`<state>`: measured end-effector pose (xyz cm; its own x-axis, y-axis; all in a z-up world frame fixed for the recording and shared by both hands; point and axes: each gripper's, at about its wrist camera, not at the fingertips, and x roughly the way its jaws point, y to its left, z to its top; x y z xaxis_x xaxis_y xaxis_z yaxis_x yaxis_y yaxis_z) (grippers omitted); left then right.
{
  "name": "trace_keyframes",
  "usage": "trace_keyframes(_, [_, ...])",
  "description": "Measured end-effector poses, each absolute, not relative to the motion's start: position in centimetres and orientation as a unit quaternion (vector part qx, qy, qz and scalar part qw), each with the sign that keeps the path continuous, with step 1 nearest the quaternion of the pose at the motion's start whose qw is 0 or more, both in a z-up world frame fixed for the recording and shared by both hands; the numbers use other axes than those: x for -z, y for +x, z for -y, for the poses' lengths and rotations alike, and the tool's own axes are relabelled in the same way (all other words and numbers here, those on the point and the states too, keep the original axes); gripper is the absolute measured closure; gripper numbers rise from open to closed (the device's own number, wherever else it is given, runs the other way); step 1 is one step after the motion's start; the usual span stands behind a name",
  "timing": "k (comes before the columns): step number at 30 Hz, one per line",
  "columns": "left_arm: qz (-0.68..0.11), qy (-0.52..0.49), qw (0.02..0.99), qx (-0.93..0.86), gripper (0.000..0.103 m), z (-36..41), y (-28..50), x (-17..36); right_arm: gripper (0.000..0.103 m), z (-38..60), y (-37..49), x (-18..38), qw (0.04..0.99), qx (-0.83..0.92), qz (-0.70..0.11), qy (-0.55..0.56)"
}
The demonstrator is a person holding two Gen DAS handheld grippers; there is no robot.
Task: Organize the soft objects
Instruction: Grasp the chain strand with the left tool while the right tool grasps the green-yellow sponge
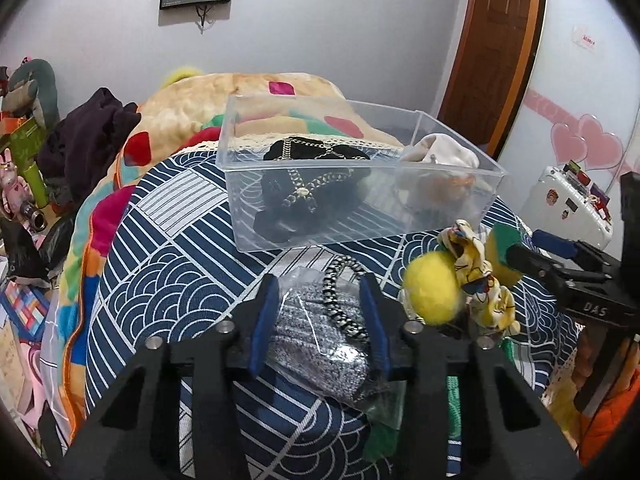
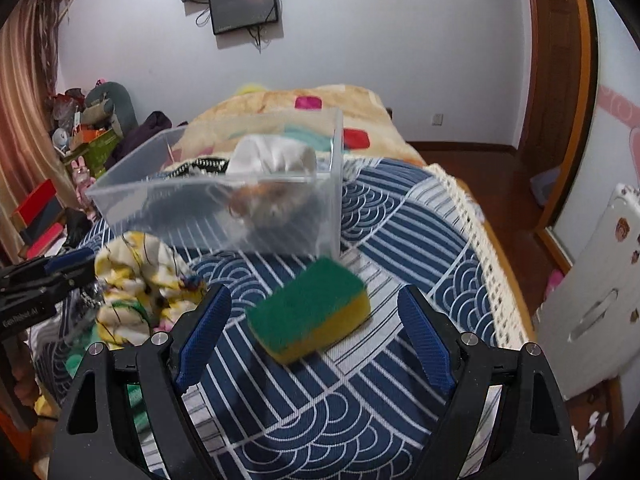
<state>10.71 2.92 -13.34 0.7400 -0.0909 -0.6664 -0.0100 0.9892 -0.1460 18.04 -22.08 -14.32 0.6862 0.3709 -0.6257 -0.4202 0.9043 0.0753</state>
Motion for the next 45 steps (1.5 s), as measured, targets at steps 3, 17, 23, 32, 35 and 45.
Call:
trace_keyframes(3, [-0.359, -0.068, 0.931, 0.028, 0.069, -2.7, 10.6, 13.4, 0.020, 22.0, 18.1, 14.6, 0.915, -0.220, -0.336, -0.037])
trace_keyframes(17, [-0.349, -0.055, 0.935, 0.026, 0.091, -2.3, 10.2, 13.0, 0.053, 21.5, 17.4, 14.4, 0.911, -0.239, -0.334, -0.046])
trace_keyframes(23, [-0.345, -0.053, 0.937, 0.020, 0.095, -2.8, 10.1, 12.4, 0.054, 21.6, 17.5, 13.9, 0.912, -0.244, -0.329, -0.039])
trace_keyframes(32, [-0.359, -0.048, 0.932, 0.012, 0.097, -4.1, 10.9, 11.7, 0.054, 22.0, 17.5, 13.8, 0.912, -0.249, -0.326, -0.029])
trace_keyframes(35, [-0.371, -0.053, 0.927, 0.007, 0.084, -4.3, 11.0, 12.2, 0.054, 22.1, 17.4, 13.8, 0.911, -0.252, -0.327, -0.028])
trace_keyframes(45, [-0.342, -0.051, 0.938, 0.013, 0.077, -3.6, 9.9, 10.8, 0.054, 22.4, 17.4, 13.7, 0.911, -0.252, -0.326, -0.020])
